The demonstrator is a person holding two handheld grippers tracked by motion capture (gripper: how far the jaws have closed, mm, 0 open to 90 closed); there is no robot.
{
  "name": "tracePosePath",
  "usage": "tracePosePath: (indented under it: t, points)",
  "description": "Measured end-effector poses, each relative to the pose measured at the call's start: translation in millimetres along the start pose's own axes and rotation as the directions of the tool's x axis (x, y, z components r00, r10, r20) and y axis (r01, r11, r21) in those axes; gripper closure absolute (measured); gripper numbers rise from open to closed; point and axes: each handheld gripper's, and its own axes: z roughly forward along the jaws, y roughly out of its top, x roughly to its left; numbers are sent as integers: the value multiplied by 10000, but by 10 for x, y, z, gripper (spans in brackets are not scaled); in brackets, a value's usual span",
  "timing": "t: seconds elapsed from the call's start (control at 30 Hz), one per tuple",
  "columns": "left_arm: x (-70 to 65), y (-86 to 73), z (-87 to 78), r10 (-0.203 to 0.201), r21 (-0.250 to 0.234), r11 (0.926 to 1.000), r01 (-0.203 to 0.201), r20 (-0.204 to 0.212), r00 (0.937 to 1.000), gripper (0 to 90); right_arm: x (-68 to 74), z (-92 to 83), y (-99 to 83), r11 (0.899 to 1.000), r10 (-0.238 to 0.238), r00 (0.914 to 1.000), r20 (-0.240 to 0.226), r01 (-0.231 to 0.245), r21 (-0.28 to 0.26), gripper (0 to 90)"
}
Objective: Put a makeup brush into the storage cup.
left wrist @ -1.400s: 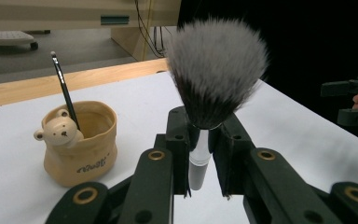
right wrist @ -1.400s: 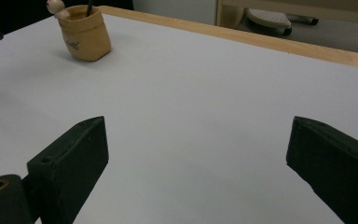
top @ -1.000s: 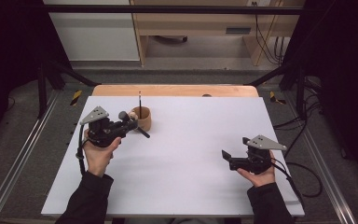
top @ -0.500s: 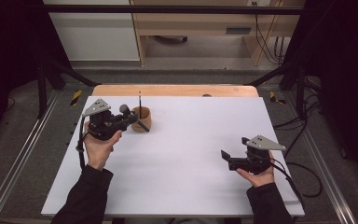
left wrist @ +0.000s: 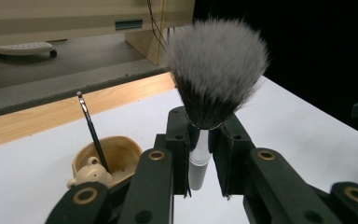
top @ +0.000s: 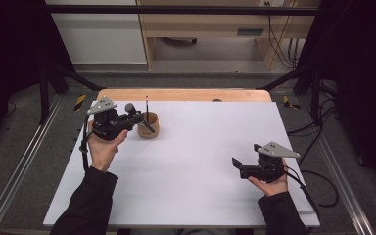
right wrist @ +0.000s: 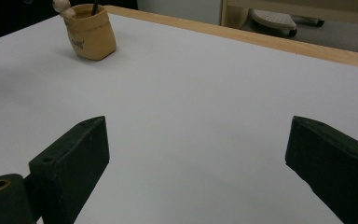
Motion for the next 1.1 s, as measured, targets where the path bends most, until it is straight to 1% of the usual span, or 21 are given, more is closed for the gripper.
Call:
tracePosePath:
  t: [0.1, 0.43, 0.5, 0.9, 1.1]
  points:
    - [14, 30, 19, 90, 13, 10000, -90, -117, 9999, 768, 0, 4, -1, 10000, -28, 10000, -14, 28, -1, 68]
    - [97, 86, 118, 138, 165, 9998, -131, -437, 9990, 768, -1, 7, -2, 10000, -30, 10000, -7, 30, 47, 67]
    - [119, 87, 140, 75, 179, 9998, -67, -446, 9990, 768, -5, 4, 0, 10000, -52, 10000, 7, 52, 47, 67]
    - [222, 109, 264, 45, 413, 9991, -15, -737, 9973, 769, -2, 11, -2, 10000, -6, 10000, -41, 6, 98, 65]
    - [272, 115, 311, -8, 407, 9992, 45, -888, 9960, 769, -2, 24, -7, 9999, -99, 9999, -84, 100, 137, 65]
